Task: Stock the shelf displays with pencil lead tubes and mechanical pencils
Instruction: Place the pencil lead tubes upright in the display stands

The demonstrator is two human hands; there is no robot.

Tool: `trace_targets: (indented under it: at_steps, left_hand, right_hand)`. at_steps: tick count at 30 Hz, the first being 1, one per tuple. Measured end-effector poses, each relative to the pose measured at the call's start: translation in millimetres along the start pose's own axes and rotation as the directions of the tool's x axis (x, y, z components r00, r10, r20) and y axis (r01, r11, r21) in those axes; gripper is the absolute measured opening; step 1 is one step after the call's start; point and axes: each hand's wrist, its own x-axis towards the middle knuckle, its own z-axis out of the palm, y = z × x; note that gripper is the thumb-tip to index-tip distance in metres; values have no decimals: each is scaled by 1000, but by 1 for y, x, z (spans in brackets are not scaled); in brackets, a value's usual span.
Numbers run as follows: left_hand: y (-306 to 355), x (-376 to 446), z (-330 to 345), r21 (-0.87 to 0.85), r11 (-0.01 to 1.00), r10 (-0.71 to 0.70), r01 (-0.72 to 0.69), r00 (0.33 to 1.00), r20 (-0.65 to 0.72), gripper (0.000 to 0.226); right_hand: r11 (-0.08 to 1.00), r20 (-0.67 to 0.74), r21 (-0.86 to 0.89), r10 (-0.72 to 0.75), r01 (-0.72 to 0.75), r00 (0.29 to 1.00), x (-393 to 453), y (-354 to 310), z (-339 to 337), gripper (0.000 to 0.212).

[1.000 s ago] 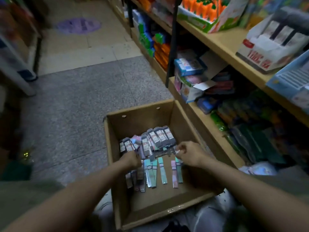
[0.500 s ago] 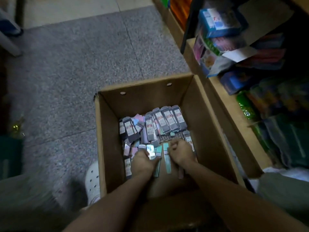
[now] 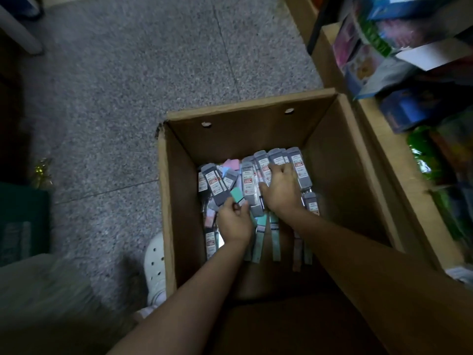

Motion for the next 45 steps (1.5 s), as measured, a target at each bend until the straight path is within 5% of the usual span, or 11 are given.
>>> trace_targets:
  at_steps: [6,10,13,15,18,23,29,36,39,45]
  left_hand:
    - [10,25,3,-115,991,-62,66,998,31,18]
    - [7,28,6,-182,979,-78,93,993,85,17]
    - [12,25,6,-240,961,-94,136,980,176,21]
    - [24,20,2,-365,918,-61,155,965,256,16]
    - [46,12,-13,-318,948,135,-24,935,329,18]
    - [115,-10,-43,-191,909,414,-369,763,495,30]
    - [240,-54,-82,-136,664,609,-736,426,669,34]
    - [300,-116,-93,-356,625,715,-695,327,618,38]
    - [317,-140,-82,-404,606,739,-685,295,606,40]
    - [336,-180,-55,-502,571,725,-650,112,680,49]
  right_hand:
    - [979,-85,-204,-30,12,996,9,-9,8,52]
    - [980,-13,-200,-4,1,1000,11,-7,0,69]
    - [983,65,-184,27,-15,998,7,-3,-13,62]
    - [985,93,-172,52,-35,994,1,1,-25,58]
    - [991,157,-32,131,-128,979,-11,5,-52,60]
    - [847,275,507,17,-160,961,-41,-2,-126,17]
    - [679,81,734,-61,-18,995,-98,-7,-253,66]
    - [615,-108,778,-73,130,991,-184,12,-340,94]
    - [545,-166,824,-31,156,986,-211,25,-362,87]
    - [476,-303,861,195,180,933,-242,47,-395,62]
